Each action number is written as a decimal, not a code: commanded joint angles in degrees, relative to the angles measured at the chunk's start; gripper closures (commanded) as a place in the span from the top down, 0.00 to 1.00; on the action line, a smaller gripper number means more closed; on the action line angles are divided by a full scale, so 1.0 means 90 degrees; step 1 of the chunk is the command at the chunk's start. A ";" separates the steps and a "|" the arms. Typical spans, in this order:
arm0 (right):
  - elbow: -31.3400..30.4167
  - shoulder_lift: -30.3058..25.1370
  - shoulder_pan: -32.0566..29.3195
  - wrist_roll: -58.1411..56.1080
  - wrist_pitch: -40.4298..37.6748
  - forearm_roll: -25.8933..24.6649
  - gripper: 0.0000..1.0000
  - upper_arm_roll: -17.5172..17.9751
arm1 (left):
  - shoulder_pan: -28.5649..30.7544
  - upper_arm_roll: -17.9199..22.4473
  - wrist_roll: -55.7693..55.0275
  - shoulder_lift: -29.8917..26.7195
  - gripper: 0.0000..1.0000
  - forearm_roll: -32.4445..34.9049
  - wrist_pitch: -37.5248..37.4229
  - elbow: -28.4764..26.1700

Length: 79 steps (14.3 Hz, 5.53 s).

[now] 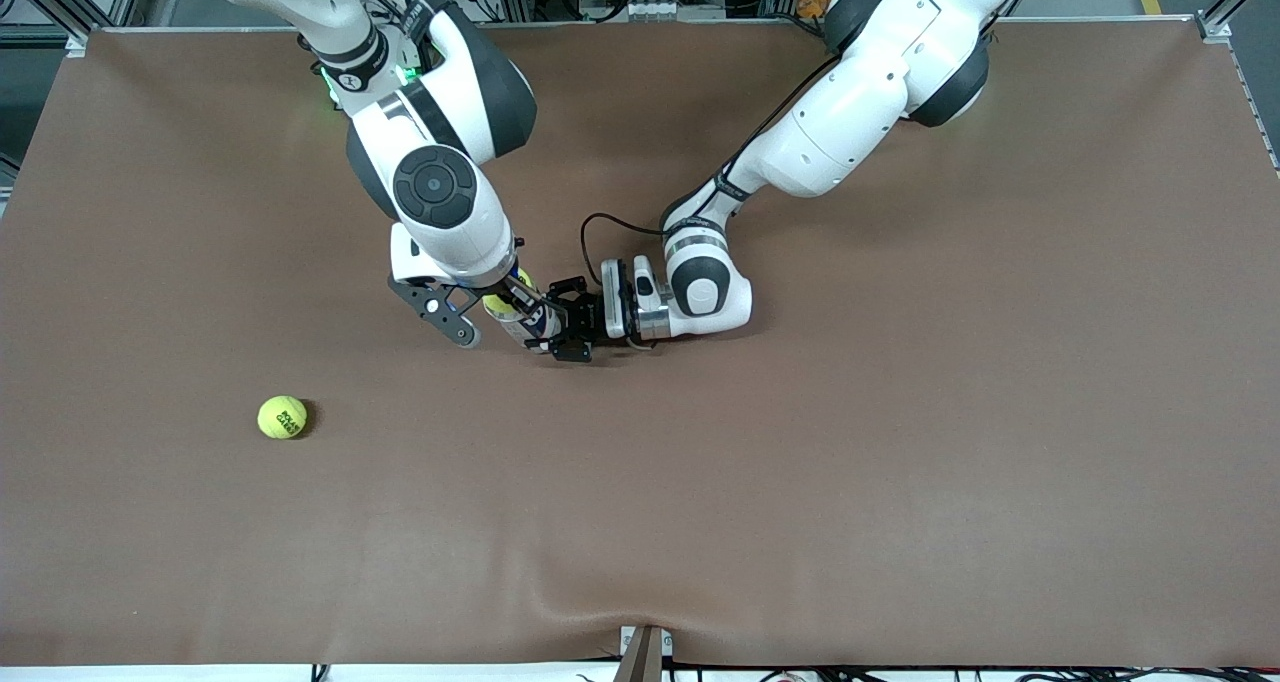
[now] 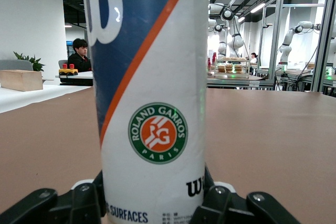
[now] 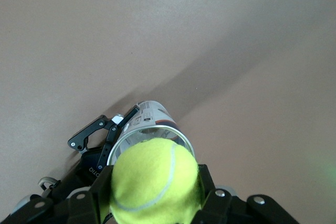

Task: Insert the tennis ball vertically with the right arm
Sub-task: 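Insert the ball into the can opening with the right gripper, then move the right gripper to the second ball and grasp it, then carry the second ball to the can and insert it with the right gripper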

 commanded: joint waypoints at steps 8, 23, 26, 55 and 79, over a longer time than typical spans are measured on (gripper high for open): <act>0.0063 -0.0030 0.0041 0.0164 -0.0004 -0.0102 1.00 -0.0051 | -0.0059 0.0179 0.0587 0.0136 0.64 -0.0232 -0.0014 0.0101; 0.0033 0.0155 -0.2867 -0.5241 -0.0474 -0.0150 1.00 -0.0090 | -0.0049 0.0179 0.0695 0.0136 0.69 -0.0232 -0.0014 0.0092; 0.0063 0.0497 -0.3298 -0.5966 -0.0152 -0.0424 1.00 -0.0090 | -0.0059 0.0179 0.0734 0.0126 0.69 -0.0212 -0.0014 0.0072; 0.0571 0.2539 -0.4334 -0.8517 0.1636 0.0416 1.00 -0.0081 | -0.0049 0.0179 0.0802 0.0126 0.71 -0.0212 -0.0014 0.0053; 0.0697 0.0274 -0.1476 -0.3590 -0.1313 0.0650 0.57 -0.0002 | -0.0040 0.0179 0.0792 0.0126 0.74 -0.0232 -0.0014 0.0053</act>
